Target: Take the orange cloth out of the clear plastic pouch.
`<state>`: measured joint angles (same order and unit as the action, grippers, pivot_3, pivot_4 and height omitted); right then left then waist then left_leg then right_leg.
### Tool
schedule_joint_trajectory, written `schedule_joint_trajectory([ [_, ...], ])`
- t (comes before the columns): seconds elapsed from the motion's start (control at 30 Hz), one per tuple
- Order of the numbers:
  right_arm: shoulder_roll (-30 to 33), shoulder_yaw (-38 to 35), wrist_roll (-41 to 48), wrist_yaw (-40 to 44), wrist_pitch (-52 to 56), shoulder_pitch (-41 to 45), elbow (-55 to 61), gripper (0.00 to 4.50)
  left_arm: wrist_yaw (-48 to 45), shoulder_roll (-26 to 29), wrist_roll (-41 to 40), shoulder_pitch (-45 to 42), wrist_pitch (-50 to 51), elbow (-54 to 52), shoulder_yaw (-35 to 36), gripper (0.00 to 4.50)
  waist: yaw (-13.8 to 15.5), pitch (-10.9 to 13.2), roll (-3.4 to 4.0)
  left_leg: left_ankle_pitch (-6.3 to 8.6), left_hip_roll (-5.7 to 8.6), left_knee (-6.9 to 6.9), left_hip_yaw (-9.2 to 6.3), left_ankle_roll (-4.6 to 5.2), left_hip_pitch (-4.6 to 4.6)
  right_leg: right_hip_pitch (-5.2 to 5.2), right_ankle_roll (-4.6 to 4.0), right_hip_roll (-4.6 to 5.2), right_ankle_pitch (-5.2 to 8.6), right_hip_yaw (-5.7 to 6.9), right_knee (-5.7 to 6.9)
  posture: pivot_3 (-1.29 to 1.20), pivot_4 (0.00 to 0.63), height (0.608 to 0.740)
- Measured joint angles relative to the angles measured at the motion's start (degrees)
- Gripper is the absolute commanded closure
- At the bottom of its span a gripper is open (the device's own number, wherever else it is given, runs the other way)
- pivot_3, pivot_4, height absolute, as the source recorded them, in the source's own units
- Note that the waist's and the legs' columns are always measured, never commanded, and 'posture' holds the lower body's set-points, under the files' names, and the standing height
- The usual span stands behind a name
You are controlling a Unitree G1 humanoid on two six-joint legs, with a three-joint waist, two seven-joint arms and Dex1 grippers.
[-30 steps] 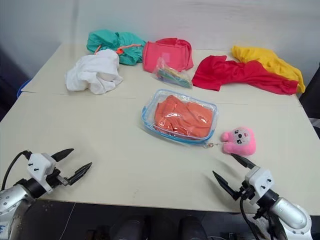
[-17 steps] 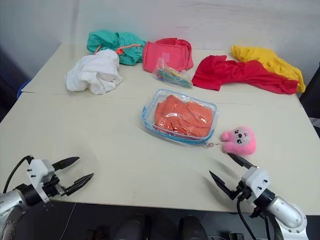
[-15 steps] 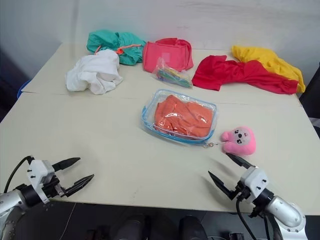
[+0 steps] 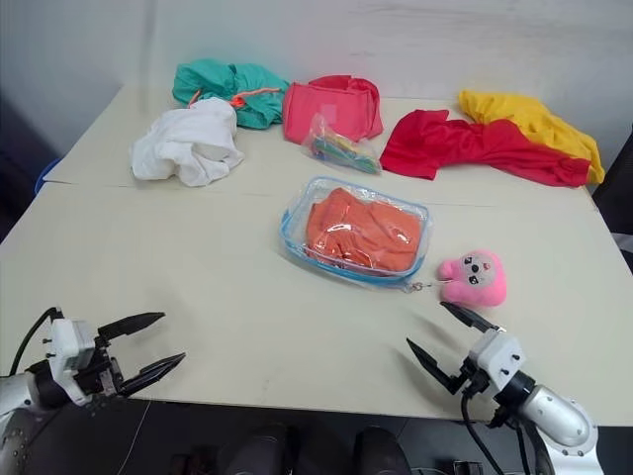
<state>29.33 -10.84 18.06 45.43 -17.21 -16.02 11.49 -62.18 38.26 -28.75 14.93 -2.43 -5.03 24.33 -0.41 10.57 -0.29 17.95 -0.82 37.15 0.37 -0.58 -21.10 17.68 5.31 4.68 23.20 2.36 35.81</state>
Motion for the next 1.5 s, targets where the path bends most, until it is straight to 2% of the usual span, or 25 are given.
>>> schedule_joint_trajectory([
  [0.13, 0.1, 5.9, -3.7, -2.4, 6.5, 9.5, 4.7, 0.0, 0.0, 0.0, 0.0, -2.5, -0.3, -0.3, -0.9, 0.01, -1.1, 0.0, 0.02, -0.04, 0.0, -0.04, -0.02, -0.04, 0.04, 0.02, -0.02, -0.01, -0.01, 0.01, 0.08, 0.0, 0.15, 0.74],
  [0.3, -1.0, 16.4, -14.6, -5.8, 18.9, 31.1, -0.6, 0.0, 1.2, -0.2, -0.4, -5.8, 2.3, -5.7, -4.5, 0.01, -1.4, 0.0, 0.04, -0.11, 0.0, -0.02, -0.04, -0.12, -0.03, 0.15, -0.04, -0.03, -0.02, 0.03, 0.14, 0.0, 0.15, 0.74],
  [0.37, -3.1, 19.9, -17.8, -6.3, 20.6, 38.4, -5.7, 0.36, 2.7, -0.9, -0.4, -6.9, 3.1, -6.8, -5.6, 0.0, -1.3, 0.0, 0.05, -0.13, 0.0, -0.08, -0.04, -0.15, -0.13, 0.27, -0.04, -0.06, -0.02, 0.05, 0.14, 0.0, 0.15, 0.74],
  [0.43, -4.5, 22.8, -19.4, -6.1, 21.3, 42.3, -10.4, 0.92, 4.0, -1.4, -0.2, -6.9, 3.8, -7.8, -6.4, 0.0, -1.1, 0.0, 0.05, -0.13, -0.04, -0.08, -0.08, -0.15, -0.25, 0.29, -0.04, -0.1, -0.02, 0.15, 0.21, 0.0, 0.15, 0.74],
  [0.6, -6.6, 26.8, -20.8, -3.7, 25.5, 48.3, -19.1, 2.79, 6.5, -1.7, -0.1, -6.9, 5.4, -8.3, -7.1, 0.0, -1.2, 0.0, 0.04, -0.08, 0.02, 0.06, 0.04, -0.06, -0.56, 0.55, -0.01, -0.04, -0.04, 0.18, 0.26, 0.0, 0.15, 0.74],
  [0.67, -6.8, 27.0, -19.5, -0.9, 30.1, 49.7, -18.5, 3.57, 7.3, -1.7, -0.1, -6.8, 5.8, -8.9, -7.2, 0.0, -1.2, 0.0, 0.04, -0.09, 0.0, 0.07, 0.03, -0.07, -0.57, 0.57, -0.01, -0.05, -0.04, 0.18, 0.28, 0.0, 0.15, 0.74],
  [0.77, -6.8, 27.5, -18.3, 1.9, 33.6, 50.0, -17.6, 4.47, 8.5, -1.7, -0.1, -6.8, 6.2, -9.8, -7.2, 0.0, -1.2, 0.0, 0.04, -0.17, -0.03, 0.09, 0.0, -0.14, -0.56, 0.69, -0.01, -0.06, -0.03, 0.17, 0.57, 0.0, 0.15, 0.74],
  [1.1, -8.6, 28.4, -15.7, 7.2, 28.4, 49.8, -16.6, 4.47, 12.5, -2.1, 0.7, -7.9, 6.7, -9.6, -7.2, 0.0, -1.6, 0.0, 0.04, -0.34, -0.04, 0.01, 0.03, -0.23, -0.5, 0.84, -0.01, -0.09, -0.03, 0.12, 0.86, 0.0, 0.15, 0.74],
  [1.2, -8.8, 27.3, -14.0, 6.6, 30.4, 48.1, -12.9, 3.92, 13.0, -2.2, 1.1, -7.8, 6.7, -9.6, -7.2, 0.0, -1.3, 0.0, 0.04, -0.33, -0.04, 0.01, 0.02, -0.22, -0.52, 0.83, -0.01, -0.07, -0.03, 0.13, 0.82, 0.0, 0.15, 0.74],
  [1.47, -3.2, 26.5, -14.6, 5.3, 33.3, 39.1, 0.1, 1.24, 14.0, -2.3, 1.1, -6.1, 7.1, -10.1, -6.9, 0.0, -1.3, 0.0, 0.03, -0.32, -0.02, 0.03, 0.01, -0.21, -0.53, 0.82, -0.01, -0.05, -0.03, 0.08, 0.7, 0.0, 0.15, 0.74],
  [1.5, -3.3, 26.8, -15.9, 4.1, 33.3, 39.0, 0.1, 1.24, 14.0, -2.3, 1.1, -6.1, 7.3, -10.2, -7.0, 0.0, -1.5, 0.0, 0.02, -0.33, -0.02, 0.03, 0.03, -0.23, -0.51, 0.82, -0.01, -0.06, -0.03, 0.07, 0.69, 0.0, 0.15, 0.74],
])
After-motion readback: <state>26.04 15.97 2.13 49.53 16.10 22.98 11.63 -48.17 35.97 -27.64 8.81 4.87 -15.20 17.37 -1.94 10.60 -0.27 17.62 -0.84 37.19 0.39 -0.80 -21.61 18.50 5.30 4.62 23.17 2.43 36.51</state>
